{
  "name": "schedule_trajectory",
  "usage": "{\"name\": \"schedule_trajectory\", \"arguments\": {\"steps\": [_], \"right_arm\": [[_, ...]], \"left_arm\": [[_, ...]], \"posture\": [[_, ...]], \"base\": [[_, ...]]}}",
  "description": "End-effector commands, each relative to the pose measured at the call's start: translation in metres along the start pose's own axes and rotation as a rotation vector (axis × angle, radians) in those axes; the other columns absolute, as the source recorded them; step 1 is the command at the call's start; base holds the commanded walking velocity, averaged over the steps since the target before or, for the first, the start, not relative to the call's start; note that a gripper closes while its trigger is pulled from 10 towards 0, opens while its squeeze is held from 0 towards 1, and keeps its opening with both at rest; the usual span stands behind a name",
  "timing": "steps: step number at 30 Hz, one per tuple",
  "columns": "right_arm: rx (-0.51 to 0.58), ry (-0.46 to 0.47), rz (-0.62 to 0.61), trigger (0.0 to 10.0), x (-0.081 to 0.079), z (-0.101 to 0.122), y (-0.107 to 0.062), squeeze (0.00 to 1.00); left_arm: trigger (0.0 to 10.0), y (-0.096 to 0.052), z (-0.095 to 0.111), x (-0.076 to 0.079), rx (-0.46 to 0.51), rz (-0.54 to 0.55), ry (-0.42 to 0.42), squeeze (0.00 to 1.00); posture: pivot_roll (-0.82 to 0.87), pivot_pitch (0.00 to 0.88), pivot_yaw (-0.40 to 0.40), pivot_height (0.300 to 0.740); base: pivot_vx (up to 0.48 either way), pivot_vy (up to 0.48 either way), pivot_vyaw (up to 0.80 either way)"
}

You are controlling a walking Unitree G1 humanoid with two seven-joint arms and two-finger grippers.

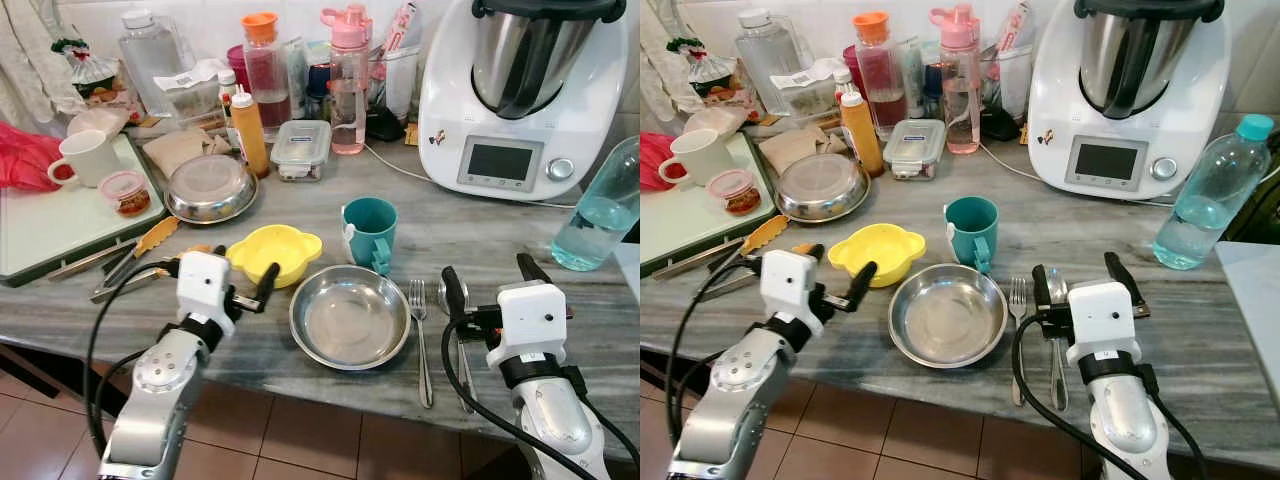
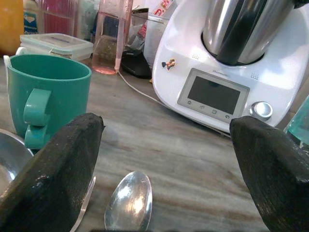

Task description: Setting the table

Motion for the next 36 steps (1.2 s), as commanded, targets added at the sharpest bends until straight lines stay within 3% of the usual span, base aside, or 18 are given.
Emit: {"name": "schedule_trajectory", "arguments": {"steps": [1,8,27,32,36], "right_arm": [[-0.016,0.006,0.011,10.0,-0.002,-0.004,0.001,0.00],[-0.015,0.010,0.016,10.0,-0.005,-0.004,0.001,0.00],[-0.001,0.007,0.029,10.0,-0.011,-0.004,0.001,0.00],[0.012,-0.031,0.034,10.0,-0.012,-0.002,0.001,0.00],[0.019,-0.037,0.047,10.0,-0.015,-0.001,0.002,0.00]], "left_arm": [[10.0,-0.002,-0.005,0.000,-0.017,0.004,0.015,0.00],[10.0,-0.001,-0.005,0.003,-0.014,0.005,0.015,0.00],[10.0,-0.001,-0.002,0.004,-0.004,0.002,0.040,0.00],[10.0,0.000,0.002,0.003,0.016,-0.006,0.044,0.00],[10.0,-0.001,0.000,-0.001,0.012,0.011,0.051,0.00]], "posture": [[-0.14,0.023,0.052,0.740],[-0.14,0.029,0.057,0.740],[-0.13,0.037,0.071,0.740],[-0.13,0.039,0.074,0.740],[-0.13,0.038,0.074,0.740]], "base": [[0.000,0.000,-0.77],[0.000,0.000,-0.73],[0.000,0.000,0.00],[0.000,0.000,0.00],[0.000,0.000,0.71]]}}
Point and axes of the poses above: a point about 5 cm out from each wrist's last joint towards the gripper, its own y axis pointing out of the wrist towards the gripper, its own z axis along the axis of the wrist's last joint, x = y × z, the point moved 4 cm from there along y, pointing out of the wrist towards the gripper, and after that the axes turned 11 degrees about y, right-handed, at the moved point
